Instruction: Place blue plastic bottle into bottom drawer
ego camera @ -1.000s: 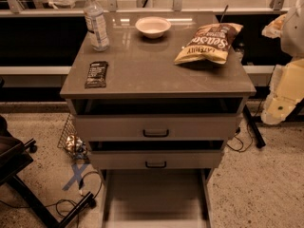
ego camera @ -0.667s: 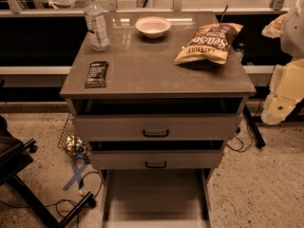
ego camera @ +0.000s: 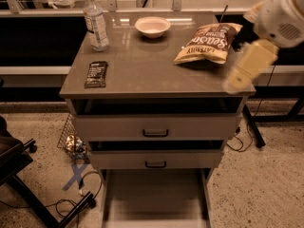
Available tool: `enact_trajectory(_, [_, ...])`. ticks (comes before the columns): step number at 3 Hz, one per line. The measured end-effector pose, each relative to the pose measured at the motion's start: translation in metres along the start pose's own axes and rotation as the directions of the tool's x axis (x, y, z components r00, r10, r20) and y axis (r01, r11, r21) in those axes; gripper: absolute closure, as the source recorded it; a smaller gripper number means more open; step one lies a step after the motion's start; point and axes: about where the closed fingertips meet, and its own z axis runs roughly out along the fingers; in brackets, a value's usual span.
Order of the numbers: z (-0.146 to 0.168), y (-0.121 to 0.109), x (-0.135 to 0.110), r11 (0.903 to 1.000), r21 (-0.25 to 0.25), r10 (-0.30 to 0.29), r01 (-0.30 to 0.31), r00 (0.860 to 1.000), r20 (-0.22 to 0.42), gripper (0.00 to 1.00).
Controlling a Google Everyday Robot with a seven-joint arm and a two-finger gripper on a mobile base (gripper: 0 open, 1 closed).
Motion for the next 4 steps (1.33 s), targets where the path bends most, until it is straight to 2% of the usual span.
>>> enact_trajectory(1, [0.039,-0.033,-0.047,0.9952,-0.011,0.097,-0.097,0.964,0.249,0.0])
enact_trajectory(2, [0.068,-0.06,-0.107,0.9911,-0.027,0.127,-0.13,0.872,0.473,0.0])
enact_trajectory(3, [0.087,-0.089,-0.163,0.988,-0.009,0.122,-0.154,0.745,0.656,0.0])
enact_trajectory(4, [0.089,-0.098,-0.175,0.9851,0.012,0.116,-0.172,0.715,0.69,0.0])
